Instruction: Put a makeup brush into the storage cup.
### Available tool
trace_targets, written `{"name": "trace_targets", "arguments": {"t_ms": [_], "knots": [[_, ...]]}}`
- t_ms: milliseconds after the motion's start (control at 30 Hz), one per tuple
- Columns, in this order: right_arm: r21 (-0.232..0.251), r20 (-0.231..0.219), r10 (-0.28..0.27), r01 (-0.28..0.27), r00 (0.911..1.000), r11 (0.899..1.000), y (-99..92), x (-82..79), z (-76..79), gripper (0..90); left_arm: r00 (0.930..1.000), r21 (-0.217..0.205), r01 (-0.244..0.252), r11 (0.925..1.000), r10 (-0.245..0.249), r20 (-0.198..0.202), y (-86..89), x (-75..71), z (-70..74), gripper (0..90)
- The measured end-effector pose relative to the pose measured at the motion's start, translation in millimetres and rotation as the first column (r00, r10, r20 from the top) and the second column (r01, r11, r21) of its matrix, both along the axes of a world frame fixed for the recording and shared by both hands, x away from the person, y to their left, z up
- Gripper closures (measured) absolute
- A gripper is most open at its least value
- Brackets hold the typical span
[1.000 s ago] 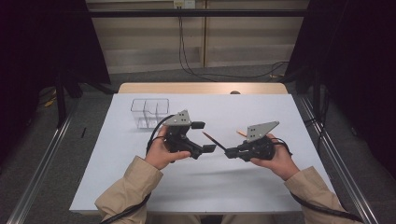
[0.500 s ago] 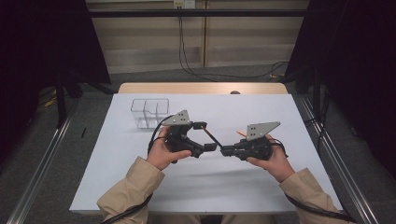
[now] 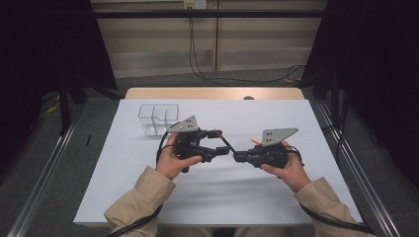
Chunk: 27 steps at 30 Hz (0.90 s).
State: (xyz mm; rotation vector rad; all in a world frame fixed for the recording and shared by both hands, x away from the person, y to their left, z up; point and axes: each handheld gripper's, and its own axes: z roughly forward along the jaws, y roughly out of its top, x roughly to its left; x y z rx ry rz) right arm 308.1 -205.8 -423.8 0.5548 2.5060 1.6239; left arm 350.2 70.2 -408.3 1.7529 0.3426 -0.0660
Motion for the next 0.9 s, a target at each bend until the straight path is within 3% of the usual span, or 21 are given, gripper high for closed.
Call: {"name": "trace_targets", "arguments": {"t_ms": [133,267,400,900], "knots": [[-0.001,-0.003,0.002,-0.002,1.0,1.0,1.1,1.3,0.8,85.3,1.0,0.003,0.005,1.0,-0.005,-0.007,-0.2,-0.1,-0.5,38.6],[0.001,0.001,-0.002,0.002,1.0,1.0,1.6,1.8,1.9,85.3,0.9999,-0.029,0.013,0.9995,-0.013,0.006,-0.2,0.2,-0.8,42.7],[0.01,-0.004,-0.013,0.013,0.9999,1.0,1.8,2.5,1.2,85.3,0.9999,-0.033,0.009,0.9994,-0.009,0.006,0.2,0.9,0.0,45.7],[0.017,-0.002,-0.035,0.035,0.9994,0.999,5.6,3.7,1.9,85.2,0.9994,-0.065,0.028,0.9975,-0.029,-0.017,-0.8,1.9,-2.6,76.1]]}}
